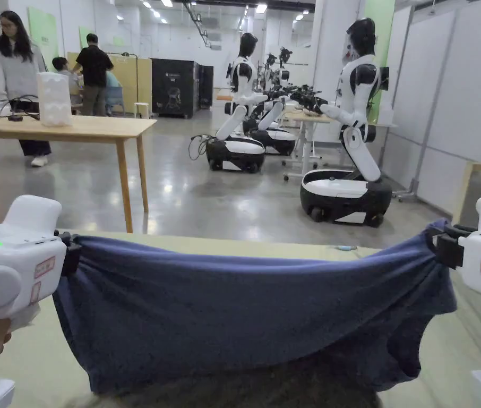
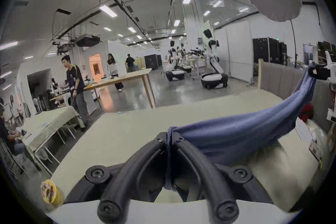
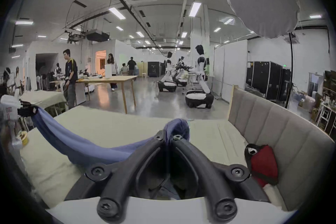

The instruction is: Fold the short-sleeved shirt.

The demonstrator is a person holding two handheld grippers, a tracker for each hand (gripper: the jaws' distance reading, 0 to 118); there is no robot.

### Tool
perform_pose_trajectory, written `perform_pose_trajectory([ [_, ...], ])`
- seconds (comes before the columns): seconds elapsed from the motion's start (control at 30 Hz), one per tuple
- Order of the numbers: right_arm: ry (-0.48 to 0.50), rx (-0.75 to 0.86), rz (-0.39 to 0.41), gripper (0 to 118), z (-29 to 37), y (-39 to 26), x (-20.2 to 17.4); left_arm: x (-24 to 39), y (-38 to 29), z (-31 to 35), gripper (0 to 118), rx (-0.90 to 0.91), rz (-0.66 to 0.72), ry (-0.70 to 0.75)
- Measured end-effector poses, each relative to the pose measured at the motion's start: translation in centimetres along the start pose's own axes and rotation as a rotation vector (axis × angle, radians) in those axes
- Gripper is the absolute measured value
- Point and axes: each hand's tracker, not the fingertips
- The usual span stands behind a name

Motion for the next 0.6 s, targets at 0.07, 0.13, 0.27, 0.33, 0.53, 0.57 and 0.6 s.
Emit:
perform_pose_trajectory([
  [0.07,0.018,-0.056,0.021,3,2.6,-3.6,-0.3,0.5,-3.4,2.4,1,-0.056,-0.015,-0.032],
  [0.13,0.039,-0.139,0.029,3,5.7,-7.9,-1.1,1.1,-7.5,4.5,1,-0.121,-0.019,-0.066],
  [0.27,0.068,-0.351,0.039,3,8.5,-17.7,-1.7,2.0,-16.0,6.9,1,-0.291,-0.011,-0.094],
  [0.33,0.078,-0.484,0.076,3,8.9,-22.8,-2.2,2.4,-20.2,7.3,1,-0.397,0.024,-0.117],
  [0.53,0.083,-0.606,0.059,3,10.5,-27.2,-2.6,3.2,-26.0,7.8,2,-0.477,0.049,-0.099],
  [0.57,0.087,-0.593,0.047,4,10.8,-26.6,-2.6,3.2,-25.5,8.2,7,-0.438,0.078,-0.085],
  [0.6,0.082,-0.575,0.045,10,11.2,-25.9,-2.7,3.3,-25.0,8.8,19,-0.398,0.089,-0.068],
])
